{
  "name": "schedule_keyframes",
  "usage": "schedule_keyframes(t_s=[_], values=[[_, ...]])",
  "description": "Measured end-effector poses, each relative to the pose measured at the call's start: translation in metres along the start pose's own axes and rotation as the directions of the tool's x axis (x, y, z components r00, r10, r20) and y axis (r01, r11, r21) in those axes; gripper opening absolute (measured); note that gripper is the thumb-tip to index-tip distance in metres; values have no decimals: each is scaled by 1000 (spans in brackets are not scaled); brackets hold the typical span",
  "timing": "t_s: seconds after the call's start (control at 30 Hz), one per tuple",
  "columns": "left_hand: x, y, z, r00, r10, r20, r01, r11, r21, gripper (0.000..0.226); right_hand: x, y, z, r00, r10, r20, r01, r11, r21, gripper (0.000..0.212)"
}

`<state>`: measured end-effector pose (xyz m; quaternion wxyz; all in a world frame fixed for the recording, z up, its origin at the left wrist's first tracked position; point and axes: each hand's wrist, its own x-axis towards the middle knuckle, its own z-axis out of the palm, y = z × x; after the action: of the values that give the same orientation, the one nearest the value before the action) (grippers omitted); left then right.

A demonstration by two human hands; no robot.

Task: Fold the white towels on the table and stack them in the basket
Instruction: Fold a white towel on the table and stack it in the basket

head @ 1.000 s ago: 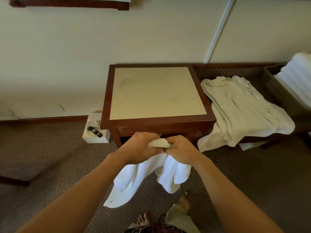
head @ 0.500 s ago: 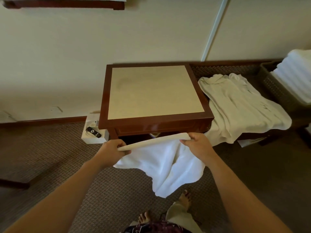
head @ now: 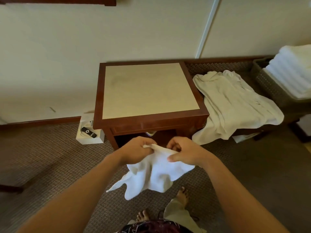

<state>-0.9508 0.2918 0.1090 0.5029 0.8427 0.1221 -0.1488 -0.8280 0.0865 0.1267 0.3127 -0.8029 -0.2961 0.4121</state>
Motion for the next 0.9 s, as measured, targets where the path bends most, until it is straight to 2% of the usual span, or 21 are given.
schedule_keyframes(t_s=[0.07,0.13,0.23,0.33,0.4,0.47,0.57,0.63,0.67,0.73,0.77,0.83,0.9], values=[[-2,-9,-9,998,-46,-41,47,999,15,24,-4,19,-1,996,74,45,-71,996,-53,22],[-5,-15,-14,990,-95,-99,92,995,-38,26,-7,27,4,997,73,17,-74,997,12,22],[-8,-16,-15,978,-152,-140,136,984,-118,26,-7,23,19,975,22,-221,54,941,334,15],[-9,-20,-4,939,-271,-212,203,934,-293,16,0,14,42,925,97,-367,154,788,596,9],[-7,-19,5,866,-408,-288,236,843,-483,15,4,3,58,905,111,-411,190,759,622,9],[-6,-13,14,829,-482,-285,159,691,-705,5,8,-7,73,902,89,-422,200,780,593,9],[-9,1,22,901,-378,-215,-4,487,-873,9,10,-19,88,913,90,-398,201,749,631,14],[-15,5,19,939,-283,-197,-53,445,-894,21,10,-22,88,920,113,-376,198,695,691,15],[-18,4,16,952,-236,-192,-51,500,-865,33,10,-23,87,924,125,-361,191,668,719,14],[-21,1,11,964,-166,-208,-11,756,-654,48,8,-20,82,936,135,-324,167,640,750,14],[-23,-1,9,964,-143,-225,8,859,-512,47,8,-18,80,945,134,-298,148,638,756,14],[-24,-2,6,957,-93,-275,21,968,-252,28,6,-15,79,955,125,-269,132,633,763,13],[-22,-4,7,935,7,-355,-10,1000,-7,13,4,-14,78,940,148,-307,141,651,746,9]])
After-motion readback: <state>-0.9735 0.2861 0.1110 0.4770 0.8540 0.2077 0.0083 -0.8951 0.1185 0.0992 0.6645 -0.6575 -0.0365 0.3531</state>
